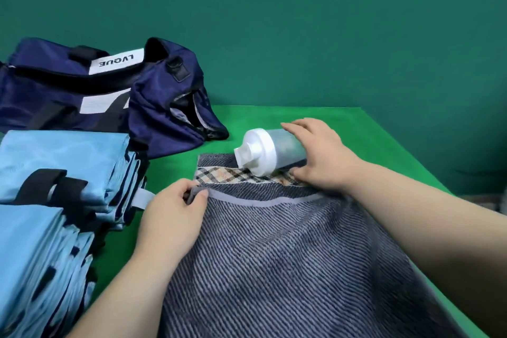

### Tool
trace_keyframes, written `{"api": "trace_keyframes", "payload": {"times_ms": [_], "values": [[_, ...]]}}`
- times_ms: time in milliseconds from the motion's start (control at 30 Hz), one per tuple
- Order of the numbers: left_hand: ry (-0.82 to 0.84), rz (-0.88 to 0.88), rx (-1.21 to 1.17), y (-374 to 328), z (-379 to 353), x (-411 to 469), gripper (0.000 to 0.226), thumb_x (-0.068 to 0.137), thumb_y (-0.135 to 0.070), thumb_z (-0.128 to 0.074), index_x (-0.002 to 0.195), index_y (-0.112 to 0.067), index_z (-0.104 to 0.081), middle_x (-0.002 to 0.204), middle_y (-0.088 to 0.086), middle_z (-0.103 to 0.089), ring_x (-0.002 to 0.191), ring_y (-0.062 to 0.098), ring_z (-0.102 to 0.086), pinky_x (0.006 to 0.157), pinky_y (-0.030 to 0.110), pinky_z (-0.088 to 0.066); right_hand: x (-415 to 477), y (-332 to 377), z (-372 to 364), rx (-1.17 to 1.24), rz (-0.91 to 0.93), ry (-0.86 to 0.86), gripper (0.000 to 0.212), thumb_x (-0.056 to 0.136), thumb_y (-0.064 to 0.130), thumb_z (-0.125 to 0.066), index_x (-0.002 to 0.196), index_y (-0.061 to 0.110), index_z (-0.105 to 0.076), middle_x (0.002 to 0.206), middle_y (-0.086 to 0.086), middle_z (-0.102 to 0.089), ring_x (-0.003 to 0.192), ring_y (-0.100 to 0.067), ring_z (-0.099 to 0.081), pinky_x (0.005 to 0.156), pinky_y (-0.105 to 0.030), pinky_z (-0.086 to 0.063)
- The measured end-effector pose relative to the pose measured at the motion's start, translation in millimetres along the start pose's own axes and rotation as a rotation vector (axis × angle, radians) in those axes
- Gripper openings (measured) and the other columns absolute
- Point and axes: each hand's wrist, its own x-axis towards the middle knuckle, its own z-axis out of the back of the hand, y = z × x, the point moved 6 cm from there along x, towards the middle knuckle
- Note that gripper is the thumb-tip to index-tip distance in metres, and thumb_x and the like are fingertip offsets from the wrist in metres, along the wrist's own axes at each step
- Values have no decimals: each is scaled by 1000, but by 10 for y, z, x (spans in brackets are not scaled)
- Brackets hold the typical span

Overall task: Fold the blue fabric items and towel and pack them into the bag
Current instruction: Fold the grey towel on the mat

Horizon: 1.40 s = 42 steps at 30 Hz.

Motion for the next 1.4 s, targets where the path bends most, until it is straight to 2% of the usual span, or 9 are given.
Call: {"api": "trace_keyframes", "payload": {"times_ms": [233,400,533,800,933,1067,1133,1300,1400], "values": [[9,17,20,0,-19,-8,17,91,-36,-61,76,-27,-60,70,-10,-63,69,6,-55,56,27,-38,489,73,-48,-153,79,88,87,64,47,-71,144,30,-41,131,0,-53,119,-27,-51,102,-46,-44],[14,29,4,-10,-10,-14,19,91,-37,-60,75,-26,-60,68,-9,-63,66,5,-55,55,26,-38,859,-83,16,356,-203,-158,85,68,38,-86,141,22,-46,125,4,-56,109,-15,-55,92,-28,-42],[15,11,-9,-18,2,6,21,91,-37,-59,75,-24,-60,68,-9,-64,66,7,-57,60,30,-45,978,-200,-185,737,-415,-272,80,73,36,-85,141,23,-45,123,8,-59,107,-15,-61,91,-32,-47],[19,20,9,4,-11,16,19,92,-38,-58,76,-27,-60,68,-9,-64,66,6,-56,59,28,-44,857,-426,-443,884,-525,-260,78,74,34,-85,140,21,-44,123,5,-61,108,-14,-60,89,-29,-45],[34,18,40,-14,-5,4,19,93,-38,-58,77,-27,-59,68,-8,-63,67,6,-55,57,27,-41,713,-474,-375,915,-554,-137,100,62,35,-87,147,19,-38,133,-1,-61,115,-16,-61,102,-37,-45],[22,1,48,3,-8,16,19,92,-36,-58,76,-27,-58,70,-9,-62,67,6,-52,54,26,-36,168,-577,-81,710,-562,-106,32,85,21,-74,116,21,-67,112,2,-70,98,-13,-62,76,-25,-44],[17,-9,39,27,-15,16,17,93,-36,-58,78,-28,-59,71,-10,-62,68,8,-53,55,27,-37,-270,-696,47,522,-575,-86,10,86,20,-71,95,24,-72,95,5,-73,91,-16,-65,77,-26,-44],[5,-8,-9,45,-2,-23,14,95,-33,-57,82,-29,-60,75,-12,-62,71,16,-54,55,27,-34,-1071,-963,81,230,-636,132,5,86,31,-70,90,28,-70,83,12,-69,85,-14,-65,78,-28,-48],[-5,-19,-51,11,27,-73,15,96,-32,-56,82,-32,-60,77,-12,-63,75,18,-56,56,29,-34,-1174,-1006,76,189,-637,116,10,88,36,-70,84,27,-68,81,10,-68,79,-14,-63,71,-27,-45]]}}
